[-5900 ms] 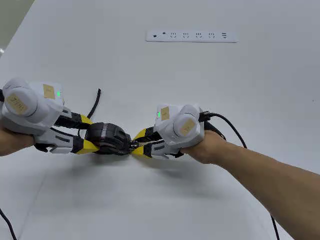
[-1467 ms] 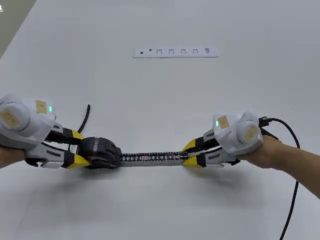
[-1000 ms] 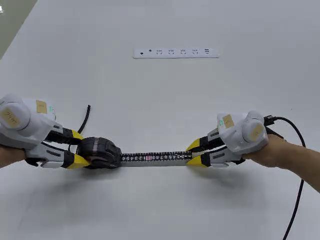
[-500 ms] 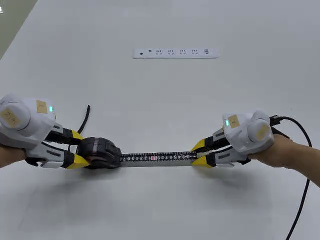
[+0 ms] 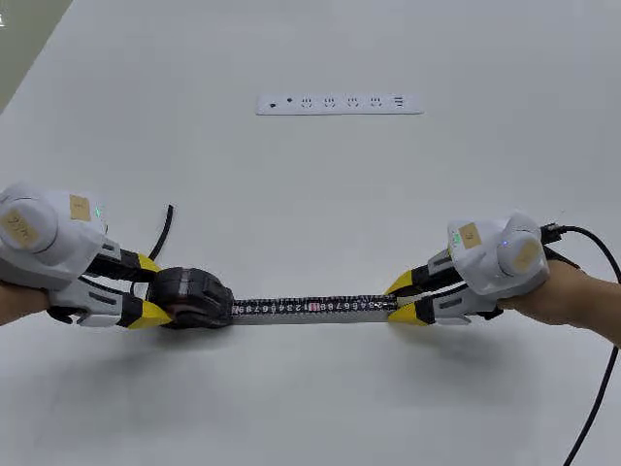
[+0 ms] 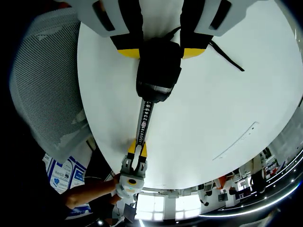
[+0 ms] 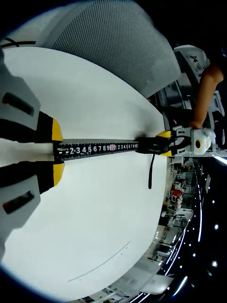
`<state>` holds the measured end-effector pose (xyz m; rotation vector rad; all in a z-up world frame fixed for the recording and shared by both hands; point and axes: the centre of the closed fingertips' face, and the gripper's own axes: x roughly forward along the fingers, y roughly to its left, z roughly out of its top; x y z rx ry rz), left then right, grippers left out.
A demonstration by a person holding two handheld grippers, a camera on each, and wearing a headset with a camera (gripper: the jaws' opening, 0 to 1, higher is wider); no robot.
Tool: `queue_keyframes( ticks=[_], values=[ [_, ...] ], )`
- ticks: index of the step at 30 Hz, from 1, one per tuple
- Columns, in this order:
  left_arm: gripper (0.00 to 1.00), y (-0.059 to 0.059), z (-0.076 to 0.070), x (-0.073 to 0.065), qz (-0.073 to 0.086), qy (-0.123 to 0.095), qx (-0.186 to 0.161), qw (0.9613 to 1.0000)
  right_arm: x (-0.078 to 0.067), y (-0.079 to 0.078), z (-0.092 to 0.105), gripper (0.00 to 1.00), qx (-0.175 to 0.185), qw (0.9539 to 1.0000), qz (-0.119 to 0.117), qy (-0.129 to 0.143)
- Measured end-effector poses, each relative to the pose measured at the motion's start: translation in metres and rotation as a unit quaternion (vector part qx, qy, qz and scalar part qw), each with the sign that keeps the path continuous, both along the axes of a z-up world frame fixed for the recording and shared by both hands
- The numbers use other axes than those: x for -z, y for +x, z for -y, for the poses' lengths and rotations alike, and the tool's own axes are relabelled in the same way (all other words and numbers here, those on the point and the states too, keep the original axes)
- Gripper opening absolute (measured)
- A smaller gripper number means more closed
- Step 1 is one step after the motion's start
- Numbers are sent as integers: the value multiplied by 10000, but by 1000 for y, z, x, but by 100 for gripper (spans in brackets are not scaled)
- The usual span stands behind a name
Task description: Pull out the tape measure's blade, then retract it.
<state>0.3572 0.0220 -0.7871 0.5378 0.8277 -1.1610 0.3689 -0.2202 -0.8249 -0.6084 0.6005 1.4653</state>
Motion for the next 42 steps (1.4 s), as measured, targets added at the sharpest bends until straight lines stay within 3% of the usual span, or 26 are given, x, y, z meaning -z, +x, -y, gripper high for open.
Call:
queue_keyframes(
  ticks=[33, 42],
  values=[
    [27, -3, 0, 2, -19, 74, 61, 10000, 0, -1, 30, 11, 79, 9997, 24, -220],
    [28, -3, 3, 2, -4, 275, 223, 9994, 0, -3, 32, 13, -26, 9992, 113, -381]
  ],
)
